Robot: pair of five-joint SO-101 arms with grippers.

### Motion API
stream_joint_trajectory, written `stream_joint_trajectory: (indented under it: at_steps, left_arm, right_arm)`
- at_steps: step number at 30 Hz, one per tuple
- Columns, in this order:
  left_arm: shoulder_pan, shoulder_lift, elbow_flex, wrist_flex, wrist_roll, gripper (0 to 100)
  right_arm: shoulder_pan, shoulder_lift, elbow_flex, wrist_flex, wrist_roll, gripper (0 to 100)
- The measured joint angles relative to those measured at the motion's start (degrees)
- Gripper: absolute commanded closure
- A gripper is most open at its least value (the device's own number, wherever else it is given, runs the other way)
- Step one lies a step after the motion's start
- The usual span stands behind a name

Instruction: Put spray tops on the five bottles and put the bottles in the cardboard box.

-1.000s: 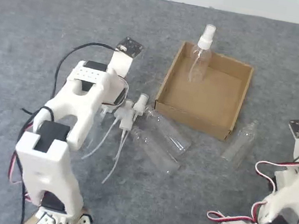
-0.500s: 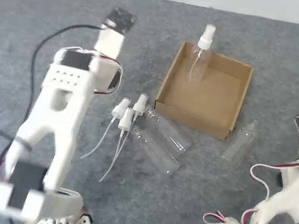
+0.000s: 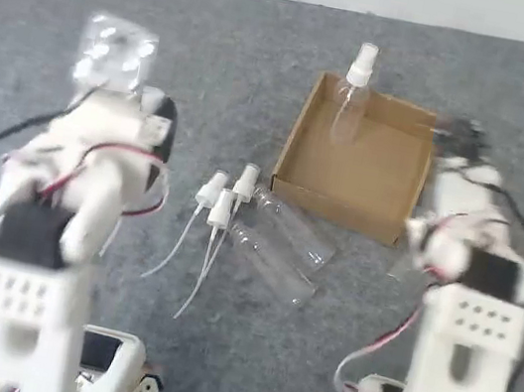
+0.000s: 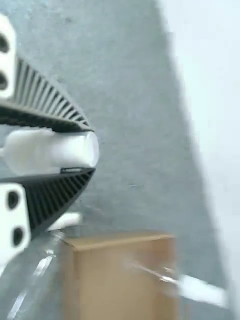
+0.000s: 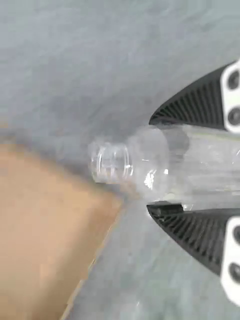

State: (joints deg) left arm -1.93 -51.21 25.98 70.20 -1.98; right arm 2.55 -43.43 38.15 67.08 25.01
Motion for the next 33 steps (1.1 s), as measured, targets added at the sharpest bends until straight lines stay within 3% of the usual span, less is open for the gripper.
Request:
stream_joint_trajectory:
  at_steps: [7,12,23,33]
  left_arm:
    - [0.18,-8.44,-7.12,0.79,3.96,99]
    - [0.18,-10.46,-12.84,0.79,8.62,99]
    - [0.26,-10.46,-14.86,-6.95,17.32,99]
    - [0.35,-10.46,-14.86,-9.76,21.8,99]
  right_arm:
    - [-24.7,-1.76,0.0,-3.52,-10.46,99.2]
    - [-36.57,-1.14,0.0,-10.37,-15.38,99.2]
    - [-50.37,2.46,1.58,-15.56,-17.05,99.2]
    - [-56.35,-8.62,23.65,-42.73,-17.41,99.2]
